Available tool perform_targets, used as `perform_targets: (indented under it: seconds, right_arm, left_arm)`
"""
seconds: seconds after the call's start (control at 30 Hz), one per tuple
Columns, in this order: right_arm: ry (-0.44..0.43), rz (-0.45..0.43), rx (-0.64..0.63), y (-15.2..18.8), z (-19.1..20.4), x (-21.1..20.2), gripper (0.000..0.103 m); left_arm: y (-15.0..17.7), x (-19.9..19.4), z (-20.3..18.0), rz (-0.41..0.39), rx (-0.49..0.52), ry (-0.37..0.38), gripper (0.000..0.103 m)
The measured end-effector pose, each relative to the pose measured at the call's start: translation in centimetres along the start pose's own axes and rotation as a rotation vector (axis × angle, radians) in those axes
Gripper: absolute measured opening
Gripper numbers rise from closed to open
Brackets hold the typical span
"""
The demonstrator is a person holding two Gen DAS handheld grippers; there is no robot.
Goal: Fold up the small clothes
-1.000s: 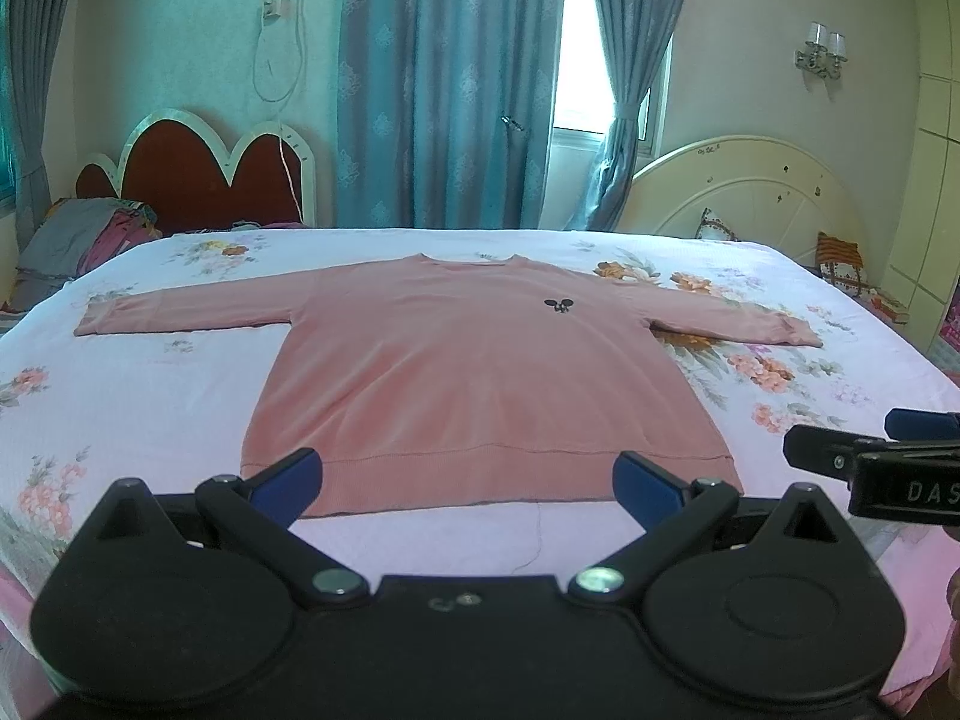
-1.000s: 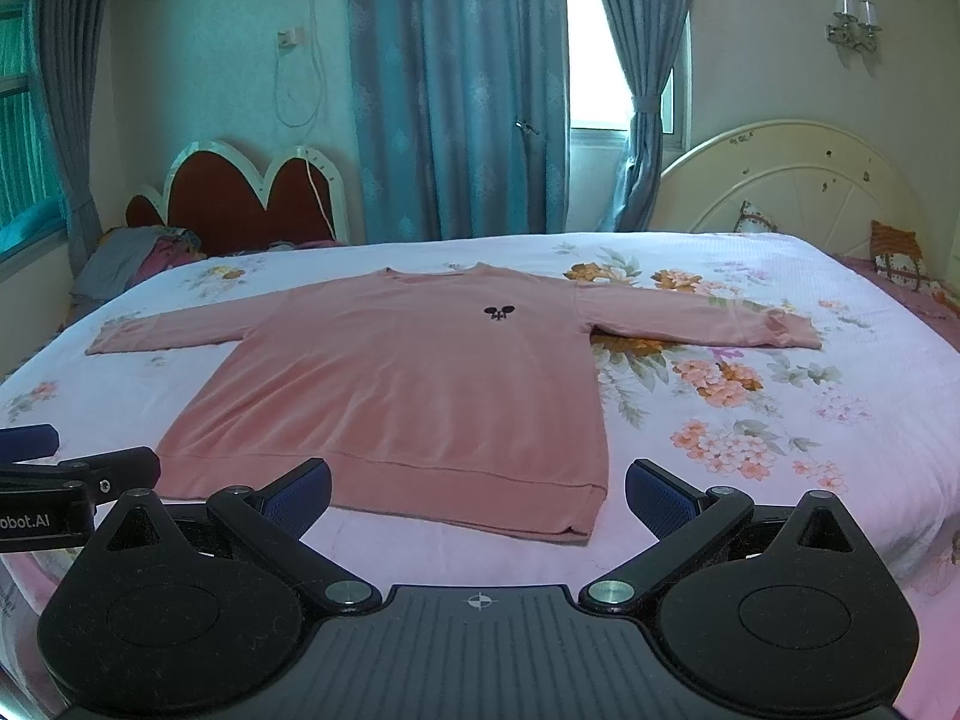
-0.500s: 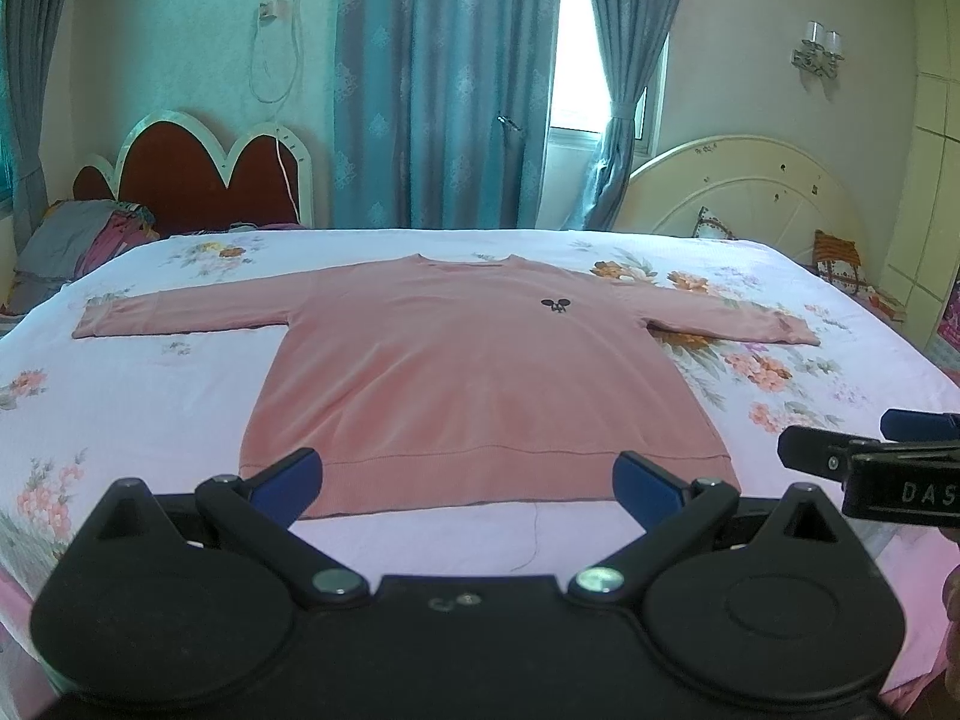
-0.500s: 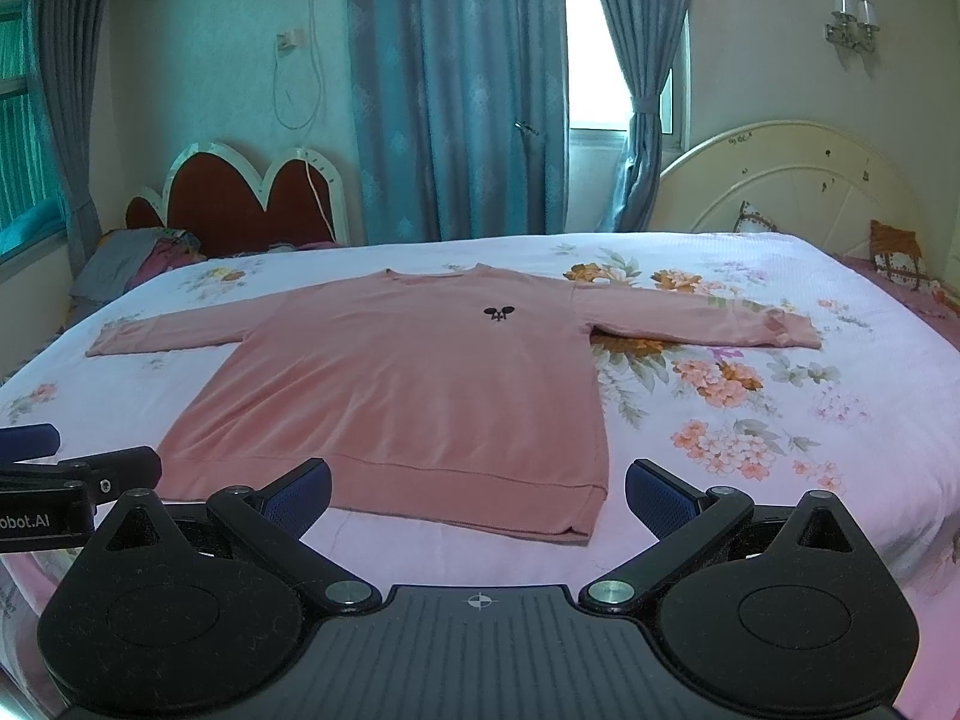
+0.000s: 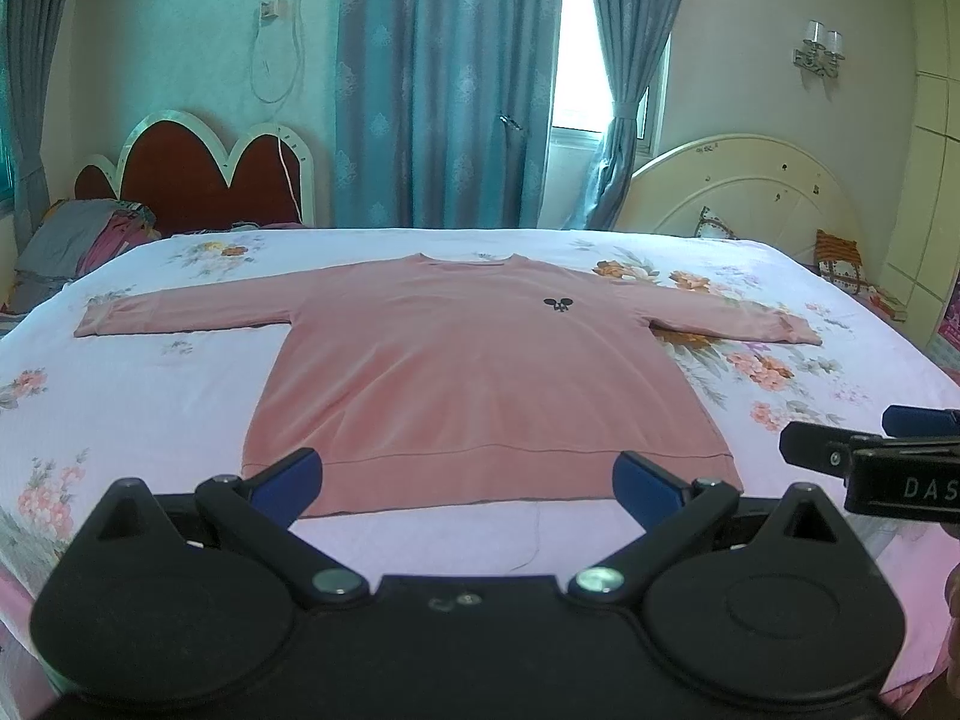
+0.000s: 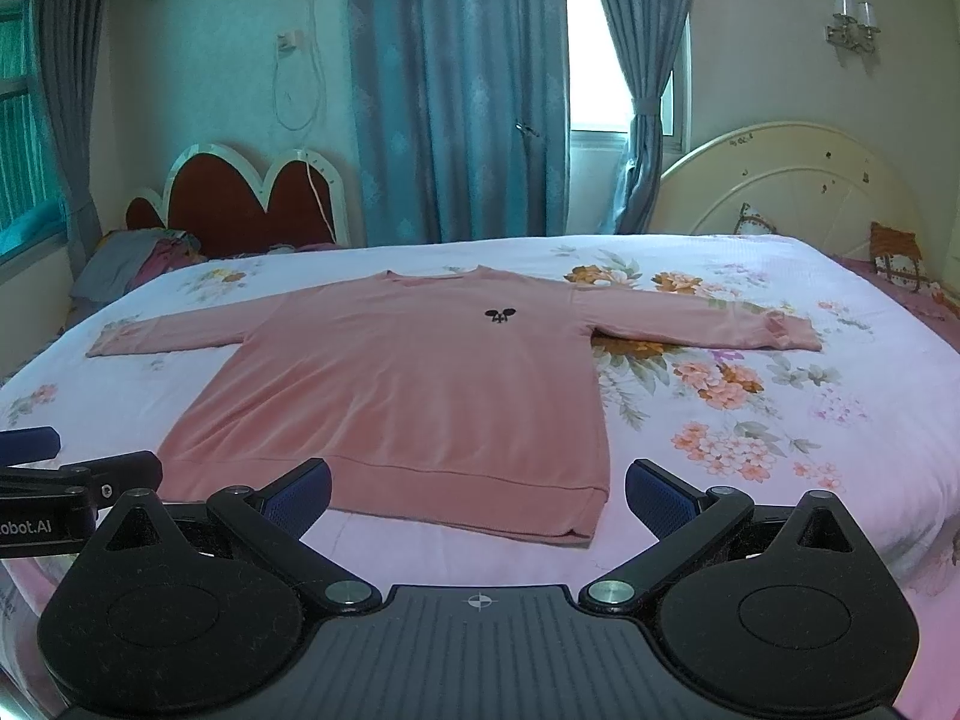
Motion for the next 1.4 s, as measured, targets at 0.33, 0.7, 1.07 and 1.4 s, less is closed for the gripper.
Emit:
perform_targets:
  seconds: [0.33,0.7,1.07,1.4]
  right_arm:
    - [0.001,-0.001,-0.001,0.0,0.02,-0.03,0.103]
    - [0.001,0.001,0.001,-0.19,0.03,-0.04,0.103]
    - [-0.007,0.001,0.0,-0.35,-0.16,0.06,0.103]
    - [0.002,0.001,0.011,-0.09,-0.49,0.55,0.103]
  left_arm:
    - [0.02,-0.02,0.02,-0.003,0.002,0.001,0.103]
    - [0.13,-0.08,-0.11,-0.001,0.005,0.001,0.103]
    - [0.14,0.01,-0.11,-0.001,0.009,-0.001,0.103]
    - [0.12,0.41,-0.08,0.001,0.016,0.001,0.103]
Point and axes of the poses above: each gripper's, at about its wrist camera, not at the fingertips, and x roughly the way its jaws point, z to its left, y to its underside, the point moved 8 cm from there along x, roughly the way its jaws point, and after that the axes turned 5 degrees about -x, right-handed, at the moved point
